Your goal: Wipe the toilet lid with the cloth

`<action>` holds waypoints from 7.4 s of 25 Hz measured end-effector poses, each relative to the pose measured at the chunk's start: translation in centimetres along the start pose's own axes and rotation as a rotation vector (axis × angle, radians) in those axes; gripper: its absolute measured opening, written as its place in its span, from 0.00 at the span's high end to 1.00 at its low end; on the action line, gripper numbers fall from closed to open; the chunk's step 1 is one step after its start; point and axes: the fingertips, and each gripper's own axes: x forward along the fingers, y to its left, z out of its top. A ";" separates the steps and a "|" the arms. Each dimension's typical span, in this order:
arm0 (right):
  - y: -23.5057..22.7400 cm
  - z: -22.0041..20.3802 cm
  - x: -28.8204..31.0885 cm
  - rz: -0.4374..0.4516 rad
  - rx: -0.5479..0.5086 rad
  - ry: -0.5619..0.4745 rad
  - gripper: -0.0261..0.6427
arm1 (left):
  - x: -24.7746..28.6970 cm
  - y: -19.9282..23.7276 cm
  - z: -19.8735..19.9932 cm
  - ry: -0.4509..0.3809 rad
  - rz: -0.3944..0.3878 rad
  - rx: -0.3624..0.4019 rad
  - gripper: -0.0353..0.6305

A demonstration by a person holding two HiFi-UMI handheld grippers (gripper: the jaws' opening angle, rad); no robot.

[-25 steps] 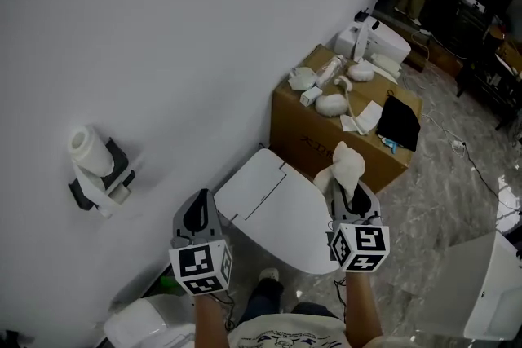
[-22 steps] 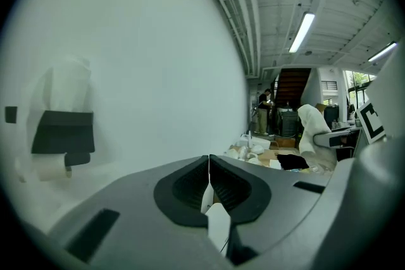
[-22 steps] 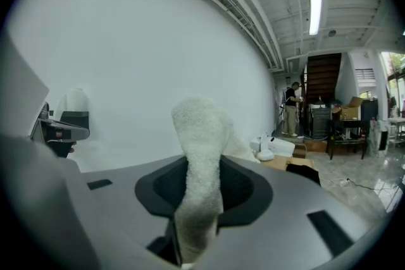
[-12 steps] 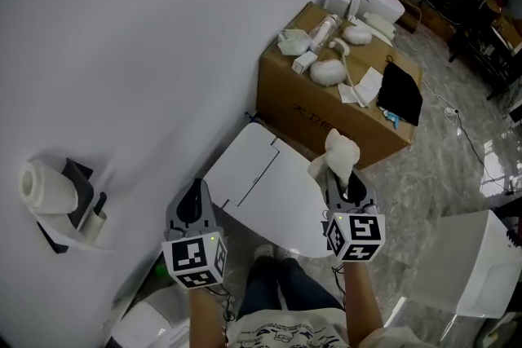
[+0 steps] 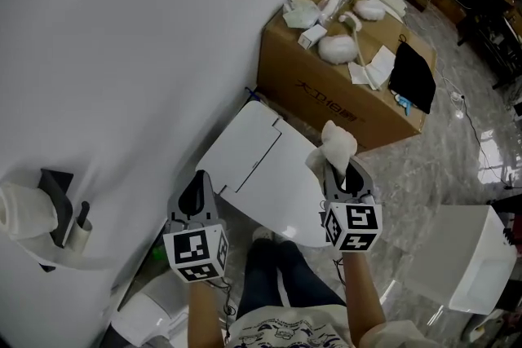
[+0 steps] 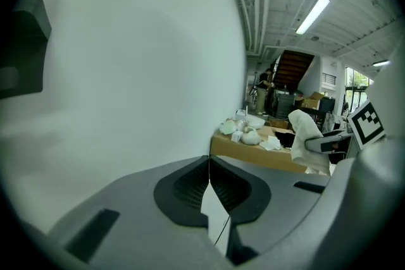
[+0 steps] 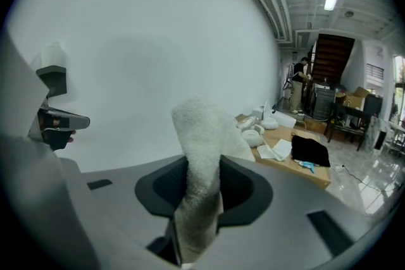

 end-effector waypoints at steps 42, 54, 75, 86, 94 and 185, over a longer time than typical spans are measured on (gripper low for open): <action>0.4 -27.3 28.3 0.186 -0.404 0.564 0.79 | 9.3 -1.0 -20.0 0.236 -0.002 0.026 0.93; -0.1 -29.8 29.4 0.251 -0.451 0.626 0.79 | 9.5 -3.8 -21.1 0.261 -0.034 0.018 0.93; -8.9 -36.6 20.0 0.152 -0.382 0.722 0.79 | 9.0 -9.1 -20.7 0.251 -0.086 0.028 0.93; -14.7 -40.9 13.2 0.019 -0.208 0.759 0.79 | 8.2 -12.0 -20.9 0.248 -0.127 0.047 0.93; -17.7 -43.6 8.8 -0.051 -0.143 0.790 0.79 | 7.8 -13.3 -20.7 0.235 -0.155 0.067 0.93; 10.8 -35.0 20.7 0.121 -0.501 0.715 0.80 | 0.9 0.5 -25.0 0.242 0.076 -0.113 0.93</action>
